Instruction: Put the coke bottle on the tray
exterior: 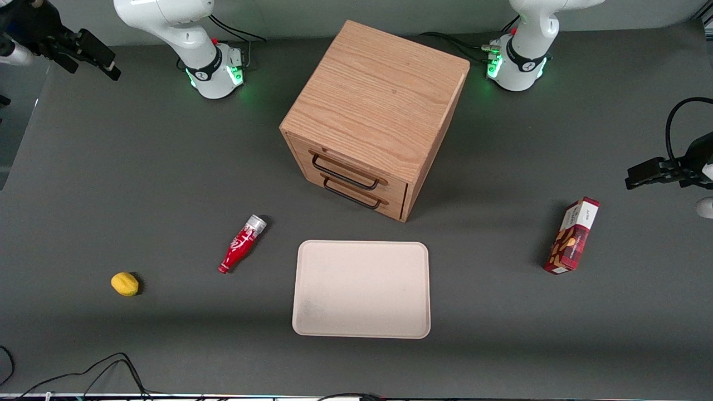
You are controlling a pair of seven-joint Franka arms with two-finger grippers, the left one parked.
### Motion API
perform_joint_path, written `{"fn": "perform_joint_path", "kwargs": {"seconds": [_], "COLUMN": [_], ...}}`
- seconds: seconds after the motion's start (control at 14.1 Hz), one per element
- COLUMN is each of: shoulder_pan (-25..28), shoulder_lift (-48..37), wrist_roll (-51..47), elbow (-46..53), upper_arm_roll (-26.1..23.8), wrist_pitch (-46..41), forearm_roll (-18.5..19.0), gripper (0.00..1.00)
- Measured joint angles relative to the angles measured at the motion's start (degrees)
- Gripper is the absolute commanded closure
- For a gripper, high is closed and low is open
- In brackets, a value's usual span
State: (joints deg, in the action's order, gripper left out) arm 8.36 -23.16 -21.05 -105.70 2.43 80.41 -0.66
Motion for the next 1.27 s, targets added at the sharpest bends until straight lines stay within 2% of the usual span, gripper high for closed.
{"fn": "perform_joint_path", "kwargs": {"seconds": [0.28,0.71,0.85,0.99,1.27], "shoulder_pan": [0.0,0.2,0.3,0.4,1.0], "shoulder_lift": [3.6,4.2,6.0,10.7,23.0], "wrist_roll": [0.0,0.0,-0.8,-6.3,-19.2], "elbow": [2.9,3.9,4.9,8.1,13.7], "upper_arm_roll": [0.1,0.2,-0.2,-1.6,-5.3], "wrist_pitch": [-1.3,-2.0,-1.2,0.4,6.9], "forearm_roll": [0.0,0.0,-1.8,-3.9,-4.4], "gripper": [0.00,0.00,0.00,0.00,0.00]}}
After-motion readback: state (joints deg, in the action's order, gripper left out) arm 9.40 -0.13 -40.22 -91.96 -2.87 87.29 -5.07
